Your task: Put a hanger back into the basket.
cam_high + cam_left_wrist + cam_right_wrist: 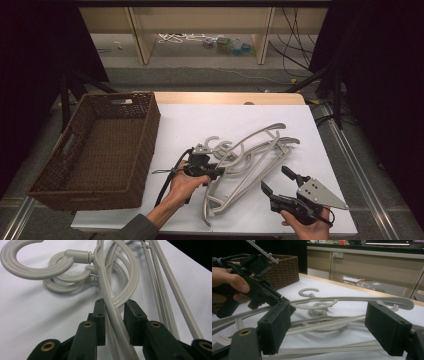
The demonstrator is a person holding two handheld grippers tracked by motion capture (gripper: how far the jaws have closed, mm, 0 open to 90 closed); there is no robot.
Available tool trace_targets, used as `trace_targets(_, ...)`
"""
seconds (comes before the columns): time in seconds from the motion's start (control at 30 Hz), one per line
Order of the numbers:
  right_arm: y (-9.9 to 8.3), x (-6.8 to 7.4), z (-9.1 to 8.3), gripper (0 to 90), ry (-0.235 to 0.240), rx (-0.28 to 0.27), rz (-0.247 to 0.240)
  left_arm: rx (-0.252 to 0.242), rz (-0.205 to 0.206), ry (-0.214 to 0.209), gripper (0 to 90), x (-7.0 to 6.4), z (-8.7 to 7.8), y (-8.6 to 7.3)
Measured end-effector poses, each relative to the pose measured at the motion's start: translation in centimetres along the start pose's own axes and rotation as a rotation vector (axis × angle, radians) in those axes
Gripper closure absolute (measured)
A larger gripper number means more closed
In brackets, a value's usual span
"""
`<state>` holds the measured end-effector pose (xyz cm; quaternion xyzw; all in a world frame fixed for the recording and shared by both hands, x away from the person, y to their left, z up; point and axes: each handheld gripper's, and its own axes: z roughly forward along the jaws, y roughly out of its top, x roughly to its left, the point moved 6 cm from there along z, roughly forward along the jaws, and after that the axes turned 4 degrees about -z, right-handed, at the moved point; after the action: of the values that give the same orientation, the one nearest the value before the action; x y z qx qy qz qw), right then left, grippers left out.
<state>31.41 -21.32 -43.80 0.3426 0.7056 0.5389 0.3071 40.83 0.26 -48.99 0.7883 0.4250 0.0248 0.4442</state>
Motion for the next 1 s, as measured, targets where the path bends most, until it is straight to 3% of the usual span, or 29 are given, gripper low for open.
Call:
trace_targets(0.07,0.0,0.1,-0.1,21.7,0.001,0.015,-0.001,0.01,0.039,0.006,73.4,0.1,-0.6,0.1)
trace_targets(0.2,0.0,0.1,-0.1,21.7,0.0,0.013,-0.002,-0.008,0.056,0.012,76.6,0.0,-1.2,0.5)
trace_targets(0.5,0.0,0.2,0.0,21.7,0.003,0.005,-0.002,-0.03,0.083,0.007,81.2,0.1,-2.7,1.7)
trace_targets(0.63,0.0,0.4,0.3,21.7,0.015,-0.021,0.008,-0.082,0.062,0.026,81.3,0.6,-4.1,2.8)
trace_targets(0.67,0.0,0.3,0.2,21.7,0.014,-0.001,0.001,-0.082,0.062,0.026,81.2,0.6,-4.1,2.8)
trace_targets(0.77,0.0,0.4,0.3,21.7,0.016,-0.016,0.01,-0.125,0.044,0.029,81.3,0.8,-6.1,3.9)
trace_targets(0.83,0.0,0.4,0.3,21.7,0.017,-0.014,0.007,-0.132,0.057,0.036,81.3,0.9,-6.8,4.2)
trace_targets(0.97,-0.1,0.4,0.2,21.6,0.009,0.01,0.003,-0.163,0.077,0.075,81.3,1.2,-9.7,5.5)
trace_targets(1.0,-0.1,0.4,0.2,21.6,0.009,0.01,0.003,-0.163,0.077,0.075,81.3,1.2,-9.7,5.5)
